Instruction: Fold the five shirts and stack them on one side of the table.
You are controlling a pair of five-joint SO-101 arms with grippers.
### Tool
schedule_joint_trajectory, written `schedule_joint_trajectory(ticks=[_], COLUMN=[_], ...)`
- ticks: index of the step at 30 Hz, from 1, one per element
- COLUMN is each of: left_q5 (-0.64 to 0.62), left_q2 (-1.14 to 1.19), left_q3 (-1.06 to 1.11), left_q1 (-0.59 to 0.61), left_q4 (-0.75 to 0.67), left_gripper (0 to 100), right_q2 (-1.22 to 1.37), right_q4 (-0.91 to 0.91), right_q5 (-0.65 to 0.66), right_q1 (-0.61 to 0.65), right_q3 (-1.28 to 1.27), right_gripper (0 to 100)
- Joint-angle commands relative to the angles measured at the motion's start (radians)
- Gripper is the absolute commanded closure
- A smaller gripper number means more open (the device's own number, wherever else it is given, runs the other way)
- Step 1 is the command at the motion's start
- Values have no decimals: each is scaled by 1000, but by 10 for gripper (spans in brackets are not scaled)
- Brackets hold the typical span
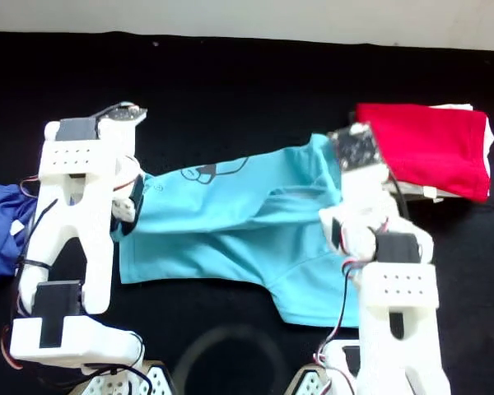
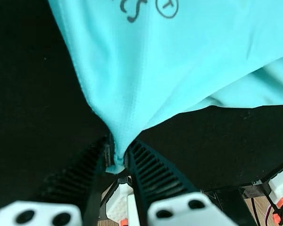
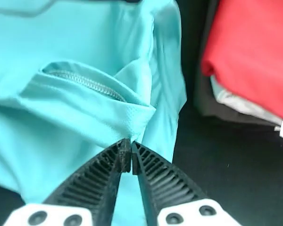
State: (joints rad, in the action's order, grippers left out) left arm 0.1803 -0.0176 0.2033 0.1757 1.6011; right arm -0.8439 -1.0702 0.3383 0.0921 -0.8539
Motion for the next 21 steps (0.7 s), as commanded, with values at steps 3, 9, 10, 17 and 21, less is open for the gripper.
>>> schedule_joint_trajectory(ticks=[3,9,10,17,21], left_q5=[6,5,5,5,6], left_q2=[-35,-35,-35,-35,-35], left_q3=[128,156,156,206,257], left_q1=[-47,-47,-45,-51,-44], left_q4=[-81,-118,-117,-123,-146], left_gripper=[991,991,991,991,991], right_q2=[-150,-237,-252,-352,-397], right_q4=[-93,-234,-242,-246,-245], right_q5=[91,173,187,242,255], right_q1=[-93,-101,-99,-107,-107], right_q3=[-62,-84,-93,-243,-305], right_gripper=[992,992,992,992,992])
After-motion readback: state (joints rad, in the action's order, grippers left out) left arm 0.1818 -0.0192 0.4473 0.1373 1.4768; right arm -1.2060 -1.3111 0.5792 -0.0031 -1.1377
